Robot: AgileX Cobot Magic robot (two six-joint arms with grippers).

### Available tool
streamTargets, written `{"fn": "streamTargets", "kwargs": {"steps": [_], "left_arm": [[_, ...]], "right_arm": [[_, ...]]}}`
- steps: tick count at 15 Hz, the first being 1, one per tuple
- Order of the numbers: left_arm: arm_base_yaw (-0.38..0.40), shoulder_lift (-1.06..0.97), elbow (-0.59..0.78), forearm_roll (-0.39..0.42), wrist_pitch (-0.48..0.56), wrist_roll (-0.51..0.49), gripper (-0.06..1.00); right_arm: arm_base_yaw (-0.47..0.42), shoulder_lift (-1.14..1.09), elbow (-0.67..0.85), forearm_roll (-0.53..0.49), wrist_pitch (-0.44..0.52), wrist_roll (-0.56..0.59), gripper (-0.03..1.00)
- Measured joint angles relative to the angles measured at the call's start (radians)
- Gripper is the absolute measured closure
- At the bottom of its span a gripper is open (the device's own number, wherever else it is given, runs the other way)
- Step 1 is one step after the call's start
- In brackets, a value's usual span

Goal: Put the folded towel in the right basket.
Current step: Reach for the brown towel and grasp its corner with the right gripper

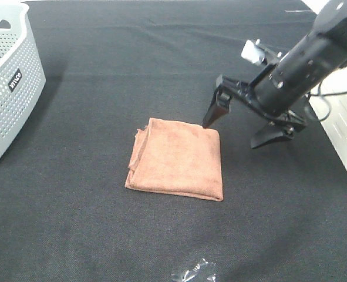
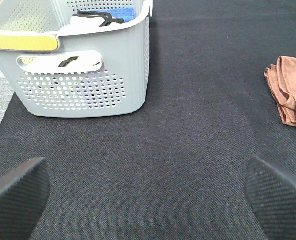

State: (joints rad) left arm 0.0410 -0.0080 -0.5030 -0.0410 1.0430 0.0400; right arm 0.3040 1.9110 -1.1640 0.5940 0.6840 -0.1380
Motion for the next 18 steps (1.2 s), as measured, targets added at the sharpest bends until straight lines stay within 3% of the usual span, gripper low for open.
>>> {"fn": "streamTargets", "kwargs": {"steps": [3, 8, 12, 14, 15, 18], "left_arm": [[0.0, 0.0, 0.0, 0.0, 0.0, 0.0, -0.05], [0.0, 0.0, 0.0, 0.0, 0.0, 0.0, -0.05], [0.0, 0.0, 0.0, 0.0, 0.0, 0.0, -0.05], [0.0, 0.0, 0.0, 0.0, 0.0, 0.0, -0.05], [0.0, 0.0, 0.0, 0.0, 0.0, 0.0, -0.05], [0.0, 0.0, 0.0, 0.0, 0.0, 0.0, -0.05]], "right_arm": [[0.0, 0.075, 0.0, 0.017, -0.08, -0.004, -0.01], [0.0, 0.162, -0.005, 0.077, -0.111, -0.068, 0.0], [0.0, 0.212, -0.02, 0.285, -0.094, -0.212, 0.01], [0.009, 0.227, -0.025, 0.341, -0.088, -0.242, 0.01], [0.04, 0.247, -0.028, 0.438, -0.093, -0.29, 0.03], [0.131, 0.274, -0.044, 0.582, -0.137, -0.396, 0.13]]}}
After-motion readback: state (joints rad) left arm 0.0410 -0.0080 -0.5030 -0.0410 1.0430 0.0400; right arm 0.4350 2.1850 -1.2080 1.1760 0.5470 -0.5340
